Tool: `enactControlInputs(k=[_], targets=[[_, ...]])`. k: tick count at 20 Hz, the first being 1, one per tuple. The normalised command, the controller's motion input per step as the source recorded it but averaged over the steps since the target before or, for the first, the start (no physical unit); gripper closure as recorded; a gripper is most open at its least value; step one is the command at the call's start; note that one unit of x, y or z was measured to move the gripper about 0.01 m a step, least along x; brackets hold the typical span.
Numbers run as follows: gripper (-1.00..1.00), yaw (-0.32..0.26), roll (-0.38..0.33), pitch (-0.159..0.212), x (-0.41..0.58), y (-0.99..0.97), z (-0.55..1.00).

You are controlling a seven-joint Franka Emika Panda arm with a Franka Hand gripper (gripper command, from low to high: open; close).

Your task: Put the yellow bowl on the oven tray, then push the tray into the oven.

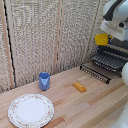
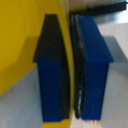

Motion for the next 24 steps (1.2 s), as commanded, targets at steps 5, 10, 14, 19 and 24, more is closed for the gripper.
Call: enactControlInputs(k=[5, 10, 14, 19, 24], targets=[[1.00, -0.028, 0.010, 0.079, 0.031, -0.59, -0.22], [1.00, 0.000, 0.003, 0.122, 0.000, -0.32, -0.30], [1.00, 0.020, 0.049, 0.089, 0.096, -0.46, -0.17], [1.00, 0.079, 0.075, 0.046, 0.302, -0.58, -0.08], [1.00, 0.051, 0.069, 0.001, 0.353, -0.61, 0.06]])
